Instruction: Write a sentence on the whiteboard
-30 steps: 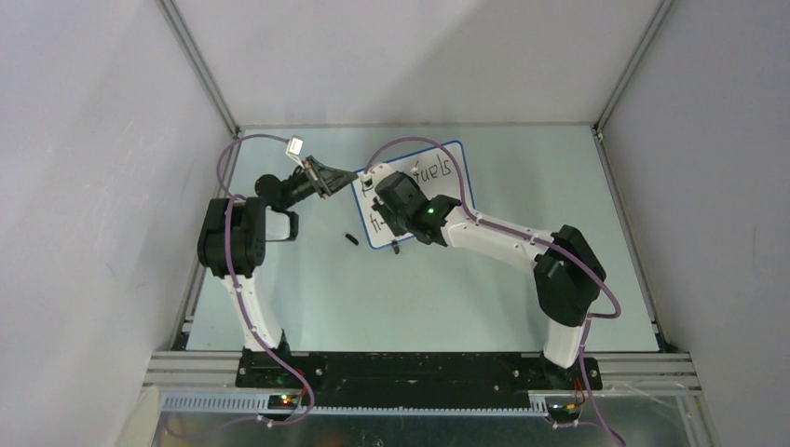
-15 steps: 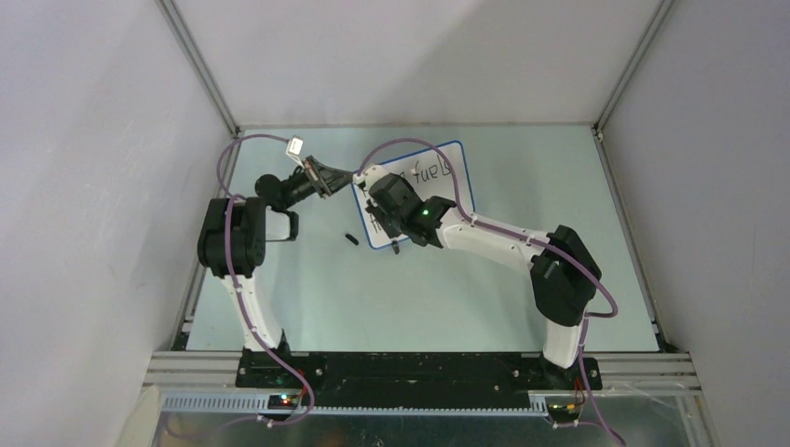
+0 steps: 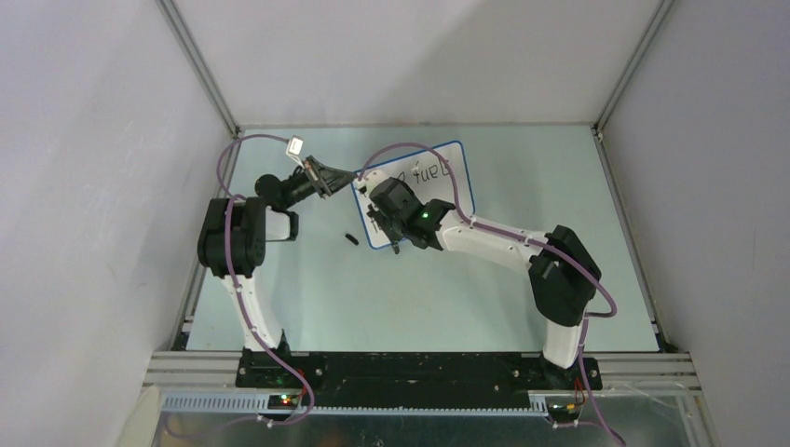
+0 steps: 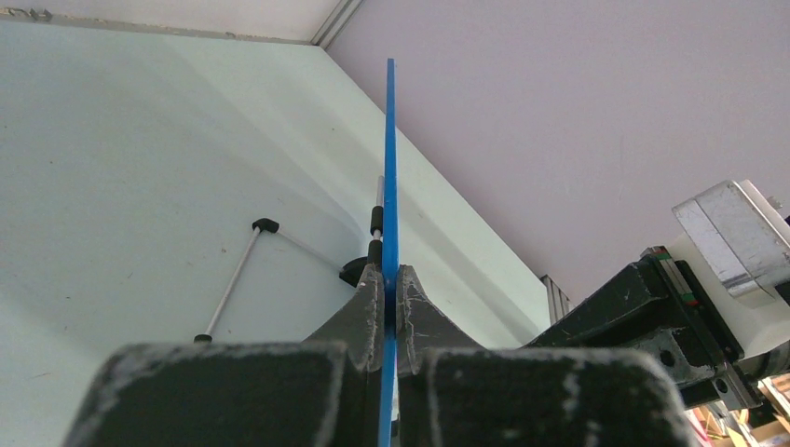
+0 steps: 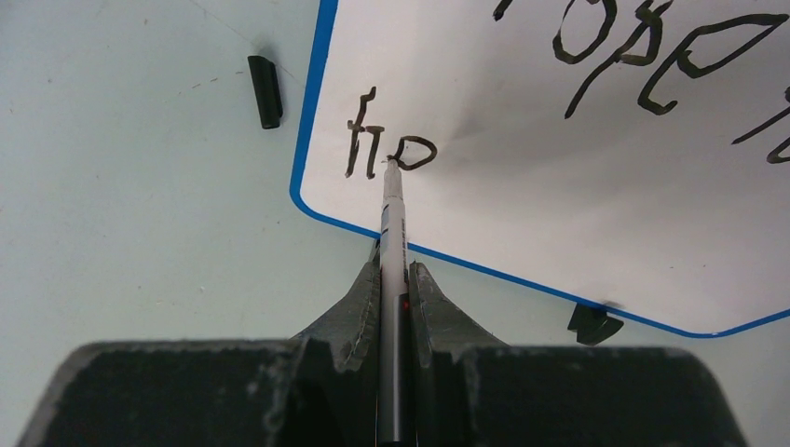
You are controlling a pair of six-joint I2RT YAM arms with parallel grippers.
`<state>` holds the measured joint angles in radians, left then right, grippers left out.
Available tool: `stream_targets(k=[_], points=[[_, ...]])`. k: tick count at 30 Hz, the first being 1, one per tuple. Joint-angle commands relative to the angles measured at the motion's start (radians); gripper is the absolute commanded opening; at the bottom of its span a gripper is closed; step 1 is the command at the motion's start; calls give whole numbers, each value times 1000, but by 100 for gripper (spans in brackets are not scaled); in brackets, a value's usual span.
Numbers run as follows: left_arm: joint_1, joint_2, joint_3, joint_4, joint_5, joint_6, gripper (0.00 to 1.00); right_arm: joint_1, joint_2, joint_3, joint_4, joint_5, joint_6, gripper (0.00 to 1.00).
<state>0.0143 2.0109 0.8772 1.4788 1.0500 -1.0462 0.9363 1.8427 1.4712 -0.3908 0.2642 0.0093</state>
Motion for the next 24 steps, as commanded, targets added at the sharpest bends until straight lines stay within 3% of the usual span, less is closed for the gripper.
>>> stream_targets(k=[1, 24], points=[[-17, -3, 14, 50, 34, 1, 0, 4, -2, -11, 15, 0, 14, 0], [-17, -4, 13, 49, 34, 2, 0, -35, -33, -32, -4, 37, 22, 0]])
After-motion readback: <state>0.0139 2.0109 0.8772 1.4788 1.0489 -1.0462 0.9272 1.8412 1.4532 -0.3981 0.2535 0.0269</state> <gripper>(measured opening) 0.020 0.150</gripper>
